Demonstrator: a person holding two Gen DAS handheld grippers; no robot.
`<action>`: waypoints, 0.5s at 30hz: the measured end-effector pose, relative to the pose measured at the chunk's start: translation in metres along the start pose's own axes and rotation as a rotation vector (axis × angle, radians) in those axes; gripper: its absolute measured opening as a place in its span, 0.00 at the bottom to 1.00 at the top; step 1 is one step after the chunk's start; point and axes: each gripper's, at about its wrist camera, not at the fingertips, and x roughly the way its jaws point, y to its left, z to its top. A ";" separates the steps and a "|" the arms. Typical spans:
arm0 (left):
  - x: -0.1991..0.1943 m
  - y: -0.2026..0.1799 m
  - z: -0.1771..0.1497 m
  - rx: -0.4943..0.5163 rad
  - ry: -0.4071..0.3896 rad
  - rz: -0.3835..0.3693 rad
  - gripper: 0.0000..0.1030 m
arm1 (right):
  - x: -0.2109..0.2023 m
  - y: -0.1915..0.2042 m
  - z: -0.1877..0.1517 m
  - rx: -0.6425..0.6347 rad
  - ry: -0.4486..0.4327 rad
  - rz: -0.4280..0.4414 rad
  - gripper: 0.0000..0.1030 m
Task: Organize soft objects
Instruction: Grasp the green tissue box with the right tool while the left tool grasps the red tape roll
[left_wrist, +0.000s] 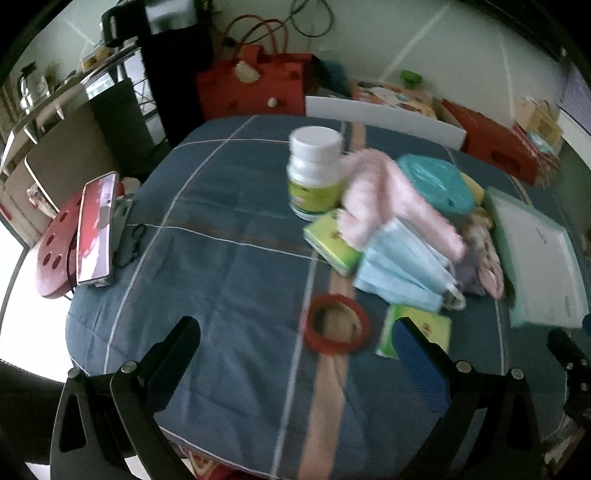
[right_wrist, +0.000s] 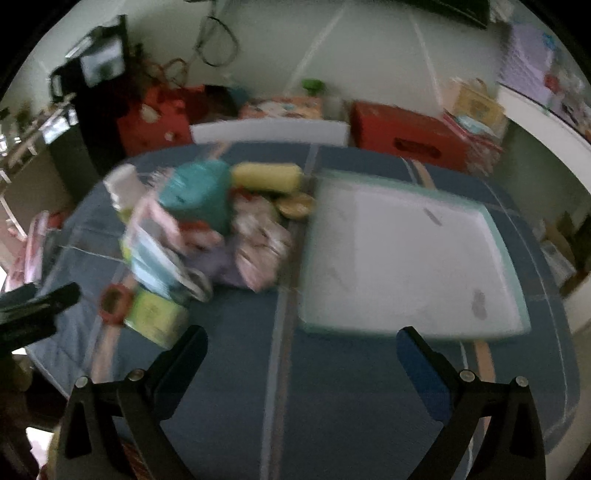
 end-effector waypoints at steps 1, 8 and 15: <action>0.004 0.006 0.002 -0.008 0.002 0.003 1.00 | 0.002 0.008 0.004 -0.013 -0.005 0.020 1.00; 0.036 0.012 -0.009 0.018 0.068 -0.025 1.00 | 0.042 0.074 0.001 -0.140 0.075 0.144 1.00; 0.065 0.008 -0.015 0.022 0.123 -0.101 1.00 | 0.076 0.112 -0.011 -0.222 0.159 0.199 1.00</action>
